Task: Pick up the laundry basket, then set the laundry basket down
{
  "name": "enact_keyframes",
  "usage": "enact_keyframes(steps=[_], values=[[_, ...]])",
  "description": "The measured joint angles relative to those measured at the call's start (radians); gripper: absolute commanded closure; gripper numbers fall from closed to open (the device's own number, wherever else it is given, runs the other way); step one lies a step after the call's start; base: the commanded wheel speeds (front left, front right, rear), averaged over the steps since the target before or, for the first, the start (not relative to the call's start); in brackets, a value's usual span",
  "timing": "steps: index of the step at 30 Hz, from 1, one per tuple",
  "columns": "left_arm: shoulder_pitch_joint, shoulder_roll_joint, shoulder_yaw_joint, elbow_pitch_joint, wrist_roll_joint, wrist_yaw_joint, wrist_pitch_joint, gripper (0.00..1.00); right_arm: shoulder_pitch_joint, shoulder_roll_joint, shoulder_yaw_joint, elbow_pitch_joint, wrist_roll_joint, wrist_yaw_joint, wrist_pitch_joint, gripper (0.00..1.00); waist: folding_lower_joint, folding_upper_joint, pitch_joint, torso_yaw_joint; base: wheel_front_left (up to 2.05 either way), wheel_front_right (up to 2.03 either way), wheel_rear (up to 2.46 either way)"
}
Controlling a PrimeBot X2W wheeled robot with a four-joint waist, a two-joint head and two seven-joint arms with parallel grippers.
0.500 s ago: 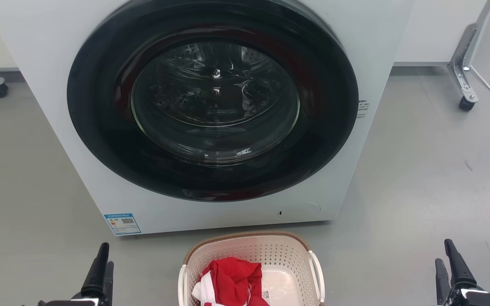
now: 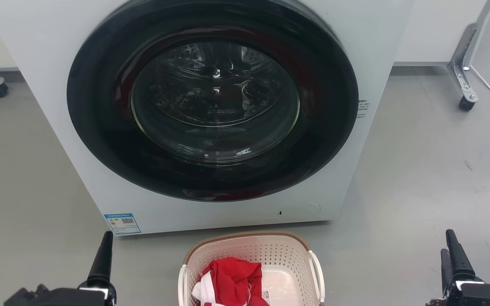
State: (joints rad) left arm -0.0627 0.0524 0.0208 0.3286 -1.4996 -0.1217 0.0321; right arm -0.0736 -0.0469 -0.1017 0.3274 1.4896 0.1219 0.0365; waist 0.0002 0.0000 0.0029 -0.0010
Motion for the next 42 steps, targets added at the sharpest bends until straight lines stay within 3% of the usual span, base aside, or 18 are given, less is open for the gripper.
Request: enact_keyframes(steps=[7, 42], values=[[-0.028, 0.021, -0.037, -0.010, 0.110, 0.004, -0.027, 0.00, -0.002, -0.027, 0.030, -0.001, -0.118, 0.000, -0.030, 0.00, 0.0000, 0.0000, 0.000, 0.001, 0.00, 0.00, 0.00], [-0.075, 0.123, -0.225, -0.094, 0.724, 0.105, -0.159, 0.00, -0.043, -0.139, 0.229, -0.033, -0.760, -0.096, -0.163, 0.00, -0.0001, 0.0000, -0.004, 0.006, 0.00, 0.00, 0.00]])
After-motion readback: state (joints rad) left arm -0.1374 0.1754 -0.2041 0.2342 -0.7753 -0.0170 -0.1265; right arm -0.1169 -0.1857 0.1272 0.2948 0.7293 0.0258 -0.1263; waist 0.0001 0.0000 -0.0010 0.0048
